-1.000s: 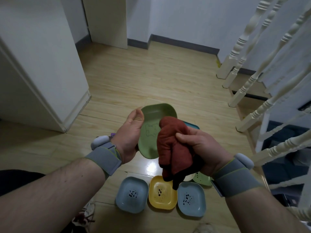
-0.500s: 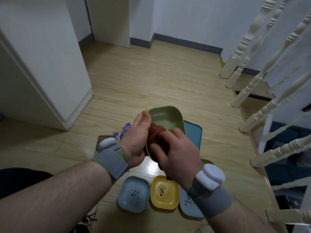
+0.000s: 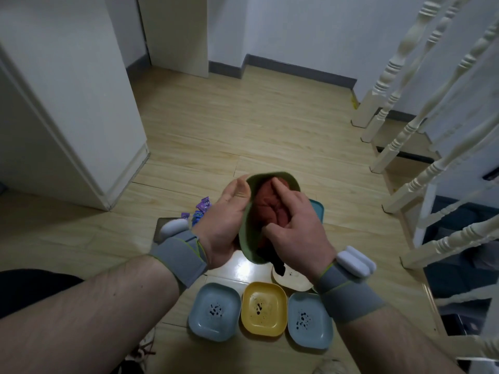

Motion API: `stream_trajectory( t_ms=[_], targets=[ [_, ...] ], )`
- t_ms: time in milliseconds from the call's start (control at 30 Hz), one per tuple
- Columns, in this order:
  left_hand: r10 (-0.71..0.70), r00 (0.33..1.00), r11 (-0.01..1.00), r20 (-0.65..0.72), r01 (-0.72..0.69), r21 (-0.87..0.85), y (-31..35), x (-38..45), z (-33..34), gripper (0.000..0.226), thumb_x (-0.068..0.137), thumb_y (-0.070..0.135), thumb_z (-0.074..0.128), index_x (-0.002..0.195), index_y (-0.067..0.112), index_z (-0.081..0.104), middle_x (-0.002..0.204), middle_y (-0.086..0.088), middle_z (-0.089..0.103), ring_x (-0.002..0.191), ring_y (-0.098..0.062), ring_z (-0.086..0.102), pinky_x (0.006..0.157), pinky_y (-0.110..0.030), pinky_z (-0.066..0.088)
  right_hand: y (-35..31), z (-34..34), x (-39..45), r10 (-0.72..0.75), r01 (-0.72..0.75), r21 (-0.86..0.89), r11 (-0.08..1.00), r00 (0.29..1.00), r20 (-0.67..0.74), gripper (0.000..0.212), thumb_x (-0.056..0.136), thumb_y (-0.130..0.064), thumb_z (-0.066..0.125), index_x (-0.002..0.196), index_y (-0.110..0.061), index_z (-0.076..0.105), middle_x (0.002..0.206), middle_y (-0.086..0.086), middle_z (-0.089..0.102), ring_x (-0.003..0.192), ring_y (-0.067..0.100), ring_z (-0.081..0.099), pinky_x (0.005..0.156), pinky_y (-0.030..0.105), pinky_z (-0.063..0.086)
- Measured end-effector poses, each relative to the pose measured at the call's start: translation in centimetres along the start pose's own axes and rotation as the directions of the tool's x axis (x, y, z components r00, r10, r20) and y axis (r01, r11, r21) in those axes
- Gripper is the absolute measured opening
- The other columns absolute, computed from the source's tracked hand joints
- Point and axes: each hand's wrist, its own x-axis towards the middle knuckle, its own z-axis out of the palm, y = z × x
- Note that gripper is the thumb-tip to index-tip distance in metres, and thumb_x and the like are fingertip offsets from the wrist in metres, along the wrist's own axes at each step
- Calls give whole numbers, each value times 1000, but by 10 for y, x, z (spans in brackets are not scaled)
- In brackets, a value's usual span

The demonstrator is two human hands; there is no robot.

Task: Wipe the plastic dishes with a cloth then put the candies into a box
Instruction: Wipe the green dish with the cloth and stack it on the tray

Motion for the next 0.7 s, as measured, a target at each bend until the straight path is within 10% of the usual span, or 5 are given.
stream_trajectory(
  t_ms=[200, 367, 500, 700],
  targets=[
    [-79, 997, 997, 6, 79, -19, -3, 0, -6, 59, 90, 57, 37, 134, 18, 48, 114, -15, 66, 95, -27, 69, 81, -42, 59, -9, 1, -7, -185, 189, 15, 982, 936, 298, 70, 63, -20, 56, 132, -28, 57, 114, -3, 57, 106, 13, 54, 96, 22, 43],
    [-56, 998, 995, 16, 55, 80, 4, 4, -14, 68, 79, 60, 44, 137, 24, 46, 123, -13, 67, 112, -32, 65, 103, -52, 46, -11, -6, -16, -107, 286, -288, 914, 854, 510, 54, 71, -31, 54, 123, -43, 60, 110, -16, 61, 103, 12, 58, 85, 32, 51],
    [-62, 998, 994, -19, 64, 90, -1, 7, -13, 67, 77, 63, 46, 135, 29, 47, 121, -9, 69, 109, -31, 67, 99, -61, 45, -4, -18, -11, 33, 208, -605, 768, 932, 361, 32, 78, -36, 58, 105, -52, 64, 96, -19, 67, 90, 12, 63, 71, 27, 51],
    [-101, 995, 992, -18, 103, 77, -7, 10, -17, 66, 77, 64, 45, 135, 33, 45, 121, -7, 69, 108, -30, 67, 94, -59, 49, 8, -25, 4, 131, -134, -189, 973, 991, -32, 54, 72, -20, 63, 123, -37, 63, 109, -3, 66, 103, 21, 60, 92, 31, 49]
  ],
)
